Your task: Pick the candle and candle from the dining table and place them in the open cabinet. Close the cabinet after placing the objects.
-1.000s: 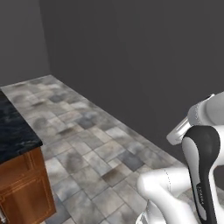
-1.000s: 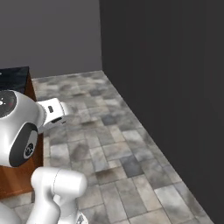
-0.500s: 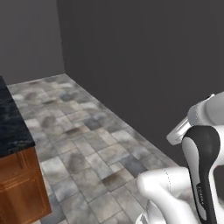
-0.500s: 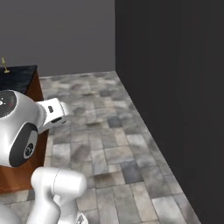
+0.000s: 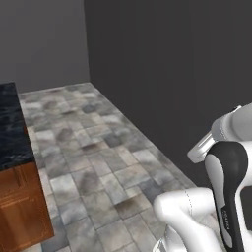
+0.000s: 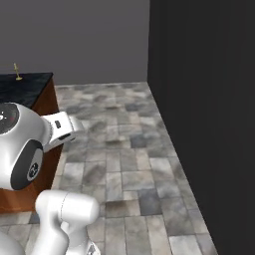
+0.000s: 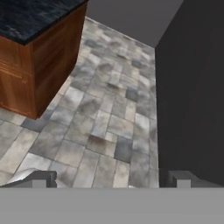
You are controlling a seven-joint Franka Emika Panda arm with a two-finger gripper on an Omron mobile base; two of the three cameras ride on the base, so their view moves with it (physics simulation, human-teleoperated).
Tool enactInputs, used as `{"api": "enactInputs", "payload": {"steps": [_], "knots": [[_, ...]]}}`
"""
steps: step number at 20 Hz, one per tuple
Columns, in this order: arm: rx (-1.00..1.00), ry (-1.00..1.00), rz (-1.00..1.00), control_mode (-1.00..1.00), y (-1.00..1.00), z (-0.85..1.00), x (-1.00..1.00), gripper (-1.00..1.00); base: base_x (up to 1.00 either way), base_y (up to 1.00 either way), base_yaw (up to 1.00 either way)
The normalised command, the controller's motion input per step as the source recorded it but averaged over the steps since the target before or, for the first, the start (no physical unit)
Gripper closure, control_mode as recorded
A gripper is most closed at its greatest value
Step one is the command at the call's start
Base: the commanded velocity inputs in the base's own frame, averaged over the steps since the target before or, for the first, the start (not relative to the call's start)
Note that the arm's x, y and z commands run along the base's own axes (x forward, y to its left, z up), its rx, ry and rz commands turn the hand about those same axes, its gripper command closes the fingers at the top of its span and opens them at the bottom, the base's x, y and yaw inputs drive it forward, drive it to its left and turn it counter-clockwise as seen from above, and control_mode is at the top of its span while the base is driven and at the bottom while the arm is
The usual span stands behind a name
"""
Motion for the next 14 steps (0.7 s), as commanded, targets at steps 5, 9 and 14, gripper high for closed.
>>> {"api": "enactInputs", "payload": {"steps": [5, 9, 14], "knots": [[0.00, 0.00, 0.00, 1.00, 0.00, 0.00, 0.00, -1.00, 0.48, -0.35, 0.27], [0.00, 0.00, 0.00, 1.00, 0.00, 0.00, 0.00, -1.00, 0.51, -0.36, 0.27], [0.00, 0.00, 0.00, 1.00, 0.00, 0.00, 0.00, -1.00, 0.53, -0.36, 0.27]]}}
